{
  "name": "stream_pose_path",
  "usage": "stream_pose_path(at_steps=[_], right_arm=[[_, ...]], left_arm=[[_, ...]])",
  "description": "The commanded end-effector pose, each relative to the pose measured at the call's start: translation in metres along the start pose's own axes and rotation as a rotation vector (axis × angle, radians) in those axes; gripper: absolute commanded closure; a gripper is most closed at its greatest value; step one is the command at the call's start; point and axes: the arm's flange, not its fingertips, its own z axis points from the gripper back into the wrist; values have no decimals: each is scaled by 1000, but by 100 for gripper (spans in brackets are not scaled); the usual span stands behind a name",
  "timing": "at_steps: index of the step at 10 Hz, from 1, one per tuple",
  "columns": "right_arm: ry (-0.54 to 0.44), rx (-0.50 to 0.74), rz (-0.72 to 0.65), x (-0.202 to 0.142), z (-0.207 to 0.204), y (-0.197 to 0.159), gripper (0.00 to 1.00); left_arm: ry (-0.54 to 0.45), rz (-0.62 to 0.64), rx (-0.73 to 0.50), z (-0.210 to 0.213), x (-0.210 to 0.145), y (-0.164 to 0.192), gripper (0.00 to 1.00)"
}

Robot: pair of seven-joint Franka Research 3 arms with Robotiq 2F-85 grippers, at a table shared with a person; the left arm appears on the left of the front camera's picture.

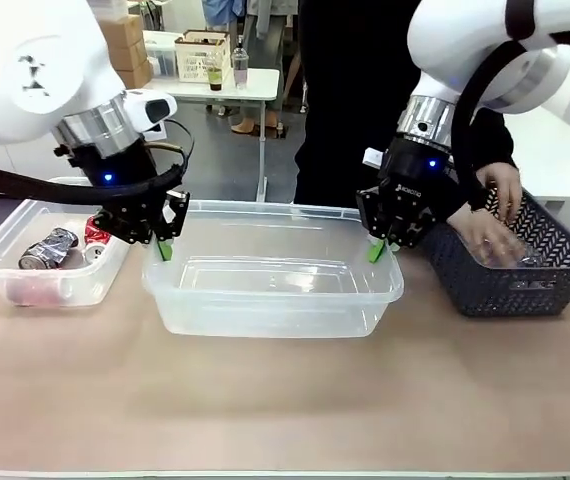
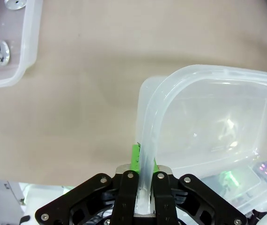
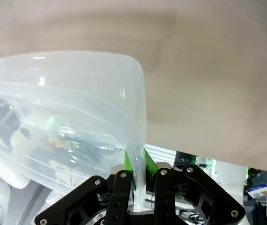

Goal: Sort the waste into each basket.
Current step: Pick up the Organizing box on the right side of the table and lift it, then offer the picked Organizing box to the human.

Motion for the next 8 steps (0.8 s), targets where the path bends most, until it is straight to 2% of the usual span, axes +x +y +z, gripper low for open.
stream_pose_path(at_steps=[1, 8], right_arm=[[5, 4, 27, -4, 4, 0, 100], [5, 4, 27, -4, 4, 0, 100]], left_arm=[[-8, 30, 0, -1, -7, 4, 100], [-8, 30, 0, -1, -7, 4, 100]])
